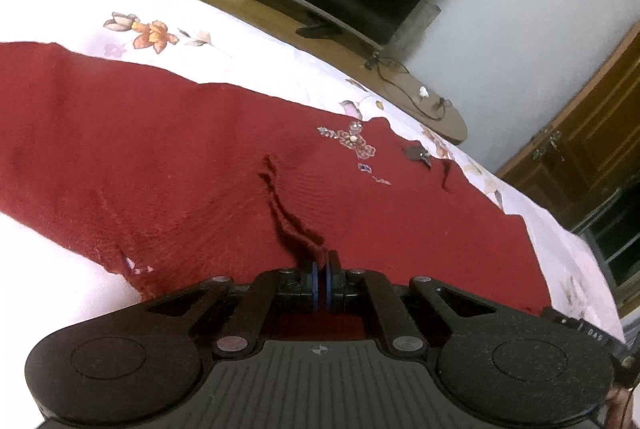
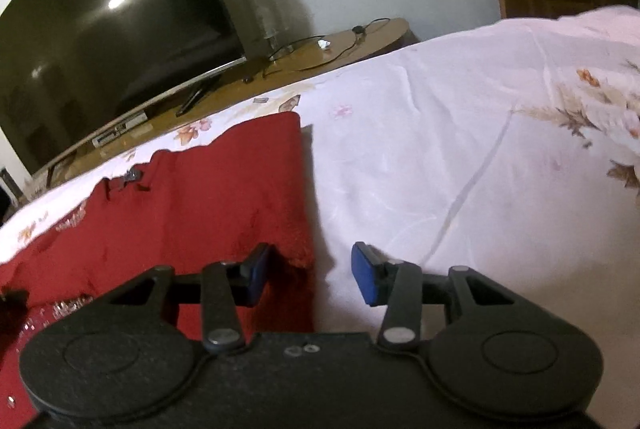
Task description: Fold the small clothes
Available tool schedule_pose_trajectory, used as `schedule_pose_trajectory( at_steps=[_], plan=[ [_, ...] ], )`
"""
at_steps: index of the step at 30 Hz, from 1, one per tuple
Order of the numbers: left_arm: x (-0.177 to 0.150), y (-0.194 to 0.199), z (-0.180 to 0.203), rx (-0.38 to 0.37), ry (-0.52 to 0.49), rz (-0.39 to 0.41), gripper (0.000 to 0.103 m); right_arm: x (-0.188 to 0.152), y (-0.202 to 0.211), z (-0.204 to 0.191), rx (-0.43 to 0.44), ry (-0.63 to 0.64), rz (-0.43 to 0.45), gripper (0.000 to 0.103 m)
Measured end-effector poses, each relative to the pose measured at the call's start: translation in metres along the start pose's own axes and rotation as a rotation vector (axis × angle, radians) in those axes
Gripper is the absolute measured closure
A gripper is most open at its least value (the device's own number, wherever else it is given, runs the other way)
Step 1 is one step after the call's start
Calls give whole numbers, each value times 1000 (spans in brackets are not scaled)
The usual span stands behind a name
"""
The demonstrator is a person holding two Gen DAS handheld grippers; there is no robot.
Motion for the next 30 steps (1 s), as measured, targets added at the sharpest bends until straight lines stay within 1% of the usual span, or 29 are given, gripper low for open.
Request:
schedule_pose_trajectory(
  at_steps=[3,5,9,13,17,18,19,20,21,22,23,24,26,29,30],
  plan=[
    [-3,3,-5,-17,26,-1,100,1,1,0,3,6,-5,59],
    [-3,2,-7,-27,27,-1,100,5,4,1,27,-10,17,58],
    [-3,-2,-12,-56,70,-8,100,20,0,8,77,-47,68,57],
    [-5,-1,-10,-51,71,16,100,46,-27,22,146,-105,90,56],
    [-8,1,-8,-48,74,33,100,58,-68,43,241,-223,20,55],
    [-9,1,-9,-49,76,37,100,60,-69,43,267,-229,17,58],
    [-9,4,-9,-44,73,52,100,62,-72,41,298,-226,-4,78],
    [-9,8,-8,-40,72,82,100,62,-73,36,321,-204,-27,92],
    [-9,12,-8,-37,76,108,100,63,-69,30,294,-146,-17,95],
    [-10,14,-7,-13,69,122,100,64,-64,25,271,-97,11,95],
    [-12,13,-8,13,59,119,100,65,-59,22,253,-69,36,95],
    [-15,9,-9,21,64,108,100,64,-58,22,228,-56,47,95],
    [-16,9,-8,29,63,112,100,55,-70,25,162,-46,6,95],
    [-13,8,-9,31,64,92,99,56,-69,24,162,-35,1,92],
    [-11,9,-11,26,74,80,97,57,-69,24,163,-35,-6,90]
  ],
)
Point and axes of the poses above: each gripper's, at about its wrist camera, not at the fingertips, and y roughly against the way its jaws point, z to its right, x to its top, the point moved 3 cm from there along -y, roughly the way its jaws point, and after that the axes turned 9 degrees about x, right-handed, at the moved point
